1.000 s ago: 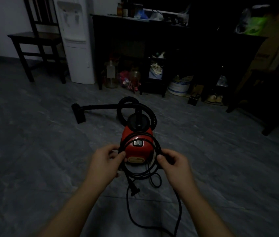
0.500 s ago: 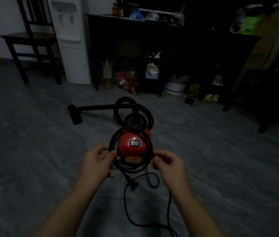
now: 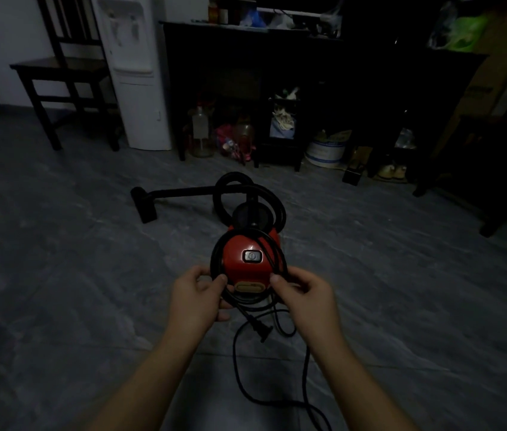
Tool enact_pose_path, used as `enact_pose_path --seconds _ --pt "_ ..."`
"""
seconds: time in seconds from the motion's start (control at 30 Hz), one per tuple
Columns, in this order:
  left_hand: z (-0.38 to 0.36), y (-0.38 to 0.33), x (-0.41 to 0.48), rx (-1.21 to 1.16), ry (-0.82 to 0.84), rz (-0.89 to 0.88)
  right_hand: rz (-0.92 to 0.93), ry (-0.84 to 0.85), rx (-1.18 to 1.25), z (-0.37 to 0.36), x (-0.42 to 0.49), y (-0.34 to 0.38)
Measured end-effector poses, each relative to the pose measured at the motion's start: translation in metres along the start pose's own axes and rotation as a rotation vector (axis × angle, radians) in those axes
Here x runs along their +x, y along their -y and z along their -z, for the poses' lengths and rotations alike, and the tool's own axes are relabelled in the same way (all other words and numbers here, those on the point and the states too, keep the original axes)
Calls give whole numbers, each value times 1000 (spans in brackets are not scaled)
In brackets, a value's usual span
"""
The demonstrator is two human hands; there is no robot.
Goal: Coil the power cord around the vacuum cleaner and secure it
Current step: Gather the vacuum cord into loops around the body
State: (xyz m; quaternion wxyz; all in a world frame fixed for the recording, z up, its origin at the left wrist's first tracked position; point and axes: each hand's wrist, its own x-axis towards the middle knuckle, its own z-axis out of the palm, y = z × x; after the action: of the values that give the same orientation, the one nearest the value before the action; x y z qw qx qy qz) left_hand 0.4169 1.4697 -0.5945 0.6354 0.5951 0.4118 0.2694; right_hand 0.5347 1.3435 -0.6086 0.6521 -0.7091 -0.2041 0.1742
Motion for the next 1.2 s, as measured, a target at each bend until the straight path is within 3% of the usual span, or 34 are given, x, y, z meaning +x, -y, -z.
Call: enact_pose_path --seconds 0.13,0.4,0.57,0.7,0.8,1.0,1.2 --pt "-9 4 -6 6 78 -1 50 -109 -141 5 2 -5" --pt "-9 3 -8 150 189 -32 44 -95 -208 19 11 -8" --pt "2 -3 -3 180 282 -6 86 55 -266 28 13 -1" --pt "14 -2 6 354 313 -116 115 209 -451 31 10 -5" --pt "18 -2 5 438 400 -153 135 211 -515 31 9 -8" --pt "16 -13 -2 300 479 0 133 114 -396 31 9 -5" --pt "20 -19 -8 232 454 29 179 146 -350 28 7 2"
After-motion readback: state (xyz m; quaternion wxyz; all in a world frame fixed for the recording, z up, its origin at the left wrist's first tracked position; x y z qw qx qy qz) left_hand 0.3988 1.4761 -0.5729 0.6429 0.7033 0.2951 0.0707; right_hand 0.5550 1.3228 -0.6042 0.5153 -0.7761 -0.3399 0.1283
